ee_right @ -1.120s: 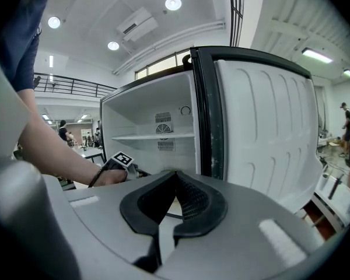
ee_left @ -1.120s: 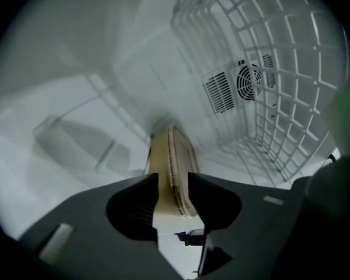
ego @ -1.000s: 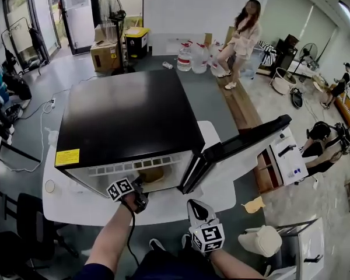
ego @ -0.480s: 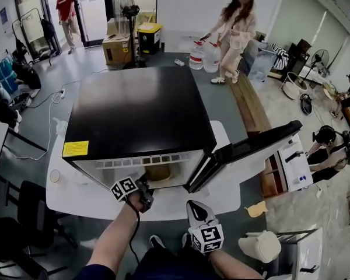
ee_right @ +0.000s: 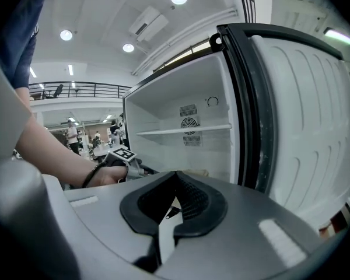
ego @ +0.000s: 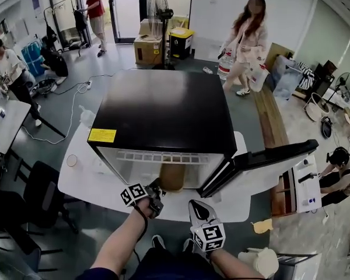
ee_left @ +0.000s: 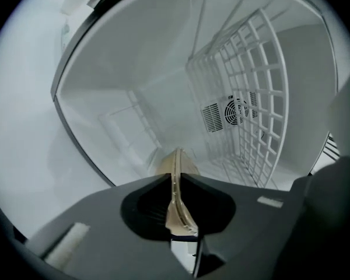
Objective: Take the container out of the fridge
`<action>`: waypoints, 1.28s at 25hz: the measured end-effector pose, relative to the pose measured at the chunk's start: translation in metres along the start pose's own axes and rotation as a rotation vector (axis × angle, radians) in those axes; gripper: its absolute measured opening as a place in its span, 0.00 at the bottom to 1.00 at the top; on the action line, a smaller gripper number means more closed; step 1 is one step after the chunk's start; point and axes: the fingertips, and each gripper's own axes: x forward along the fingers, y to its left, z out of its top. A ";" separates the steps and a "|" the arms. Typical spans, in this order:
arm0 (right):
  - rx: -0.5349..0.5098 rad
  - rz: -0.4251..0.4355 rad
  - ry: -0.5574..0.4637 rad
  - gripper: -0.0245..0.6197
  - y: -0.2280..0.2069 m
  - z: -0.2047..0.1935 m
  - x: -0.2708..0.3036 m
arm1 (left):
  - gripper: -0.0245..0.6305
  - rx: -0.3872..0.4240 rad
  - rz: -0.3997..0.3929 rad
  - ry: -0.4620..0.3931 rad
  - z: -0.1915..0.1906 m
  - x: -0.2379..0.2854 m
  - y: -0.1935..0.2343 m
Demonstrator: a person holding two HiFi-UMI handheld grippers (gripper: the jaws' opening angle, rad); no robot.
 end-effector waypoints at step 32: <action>0.019 0.194 0.006 0.05 0.027 0.011 0.043 | 0.11 -0.002 -0.022 -0.148 0.003 -0.144 -0.007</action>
